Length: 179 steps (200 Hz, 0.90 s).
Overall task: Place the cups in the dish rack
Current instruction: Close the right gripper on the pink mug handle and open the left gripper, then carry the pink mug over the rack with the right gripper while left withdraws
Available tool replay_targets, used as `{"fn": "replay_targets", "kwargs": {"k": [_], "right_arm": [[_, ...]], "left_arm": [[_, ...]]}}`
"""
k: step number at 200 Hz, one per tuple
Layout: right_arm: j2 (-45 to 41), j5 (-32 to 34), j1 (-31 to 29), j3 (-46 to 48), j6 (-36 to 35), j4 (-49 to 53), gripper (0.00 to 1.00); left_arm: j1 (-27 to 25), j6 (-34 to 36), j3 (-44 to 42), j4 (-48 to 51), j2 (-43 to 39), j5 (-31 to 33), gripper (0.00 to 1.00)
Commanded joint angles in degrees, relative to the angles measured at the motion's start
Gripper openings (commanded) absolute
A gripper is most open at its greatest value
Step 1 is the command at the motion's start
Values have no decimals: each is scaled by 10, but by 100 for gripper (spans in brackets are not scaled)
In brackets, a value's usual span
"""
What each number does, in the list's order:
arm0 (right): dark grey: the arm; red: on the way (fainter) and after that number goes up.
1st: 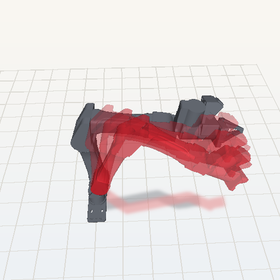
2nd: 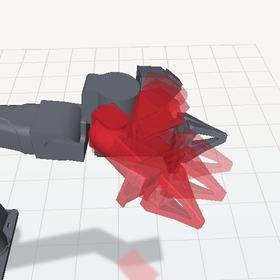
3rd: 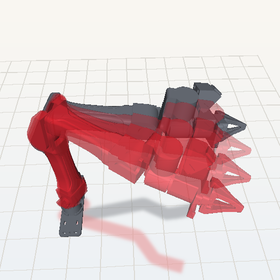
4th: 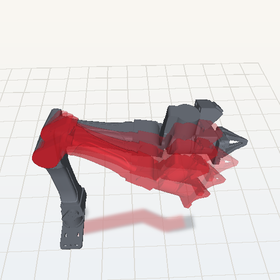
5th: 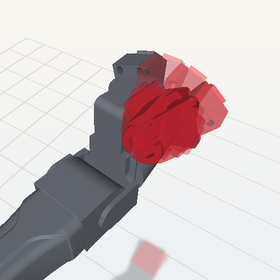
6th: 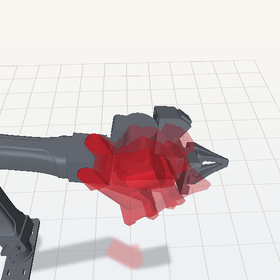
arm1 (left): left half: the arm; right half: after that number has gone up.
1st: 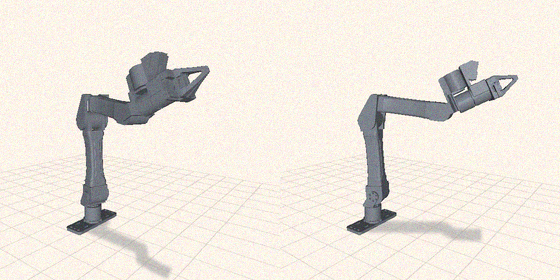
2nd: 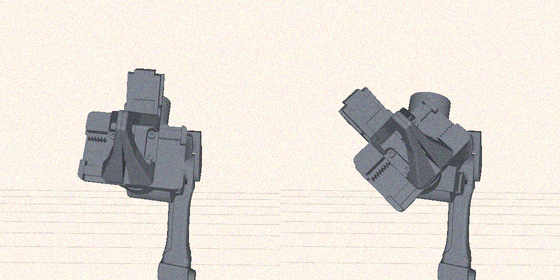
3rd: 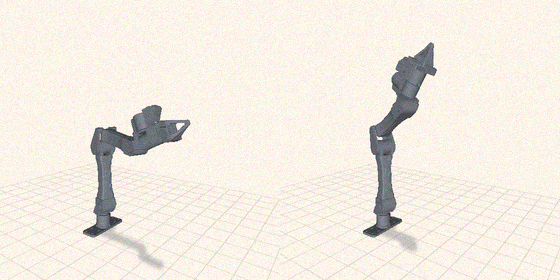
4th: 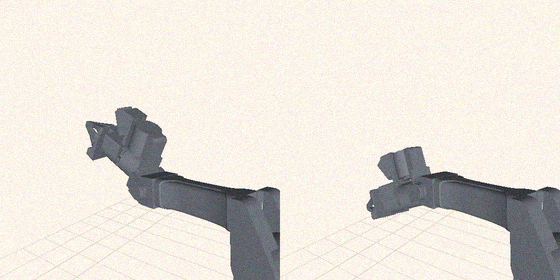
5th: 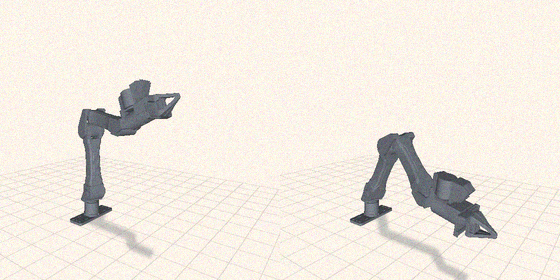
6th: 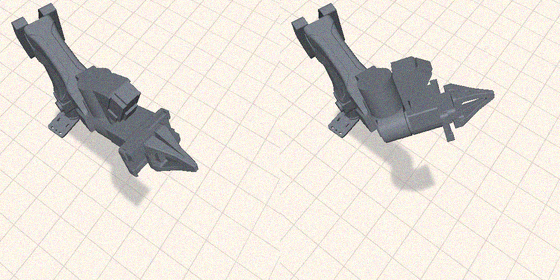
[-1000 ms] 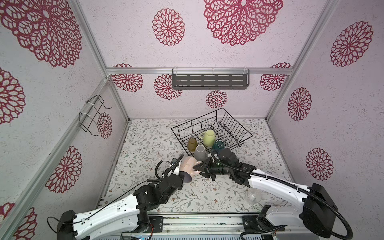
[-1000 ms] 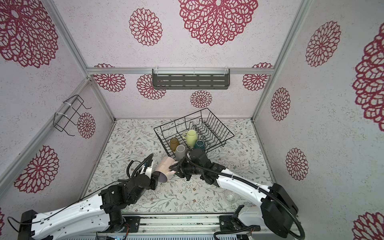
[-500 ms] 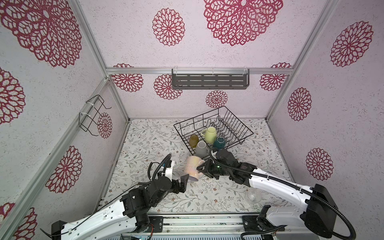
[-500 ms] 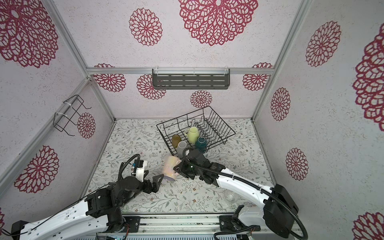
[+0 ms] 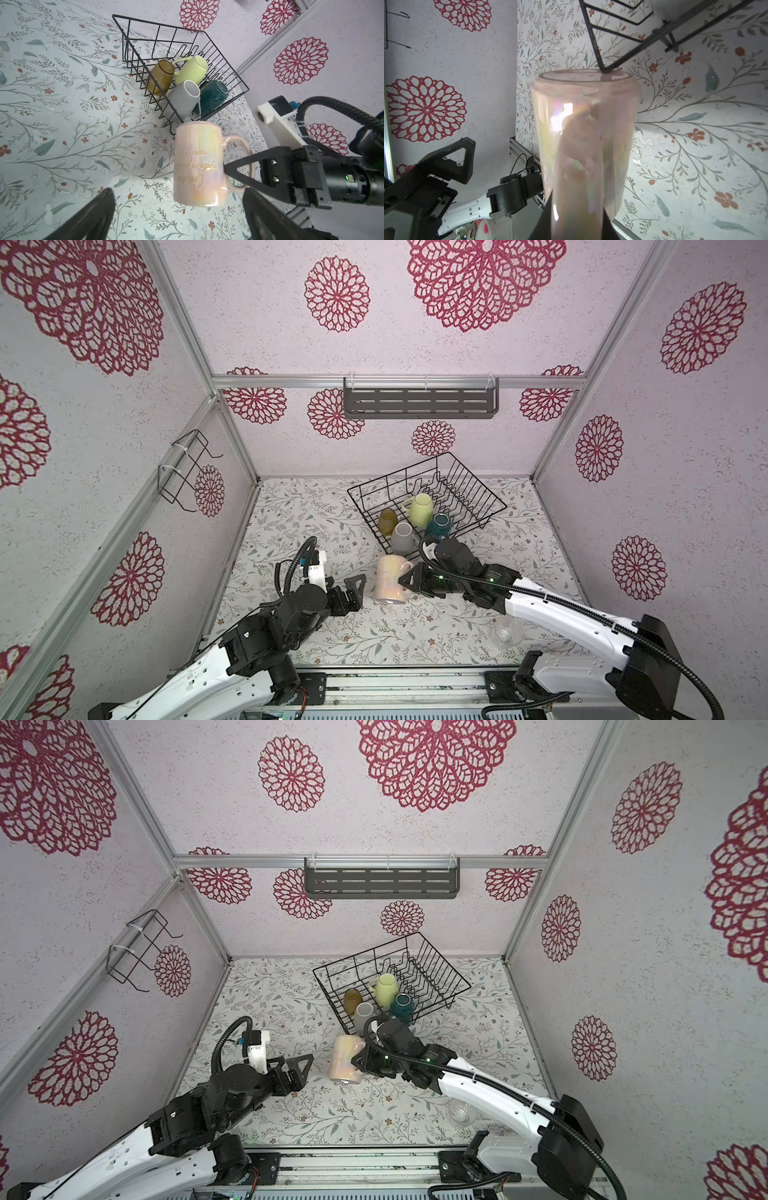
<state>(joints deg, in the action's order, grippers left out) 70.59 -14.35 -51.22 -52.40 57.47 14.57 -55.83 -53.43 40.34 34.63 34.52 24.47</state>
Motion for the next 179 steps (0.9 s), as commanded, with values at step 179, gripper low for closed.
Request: {"fn": "replay_targets", "kwargs": {"k": [179], "right_arm": [[-13, 92, -9, -138, -367, -46, 0]], "left_arm": [[217, -37, 93, 12, 121, -251, 97]]}}
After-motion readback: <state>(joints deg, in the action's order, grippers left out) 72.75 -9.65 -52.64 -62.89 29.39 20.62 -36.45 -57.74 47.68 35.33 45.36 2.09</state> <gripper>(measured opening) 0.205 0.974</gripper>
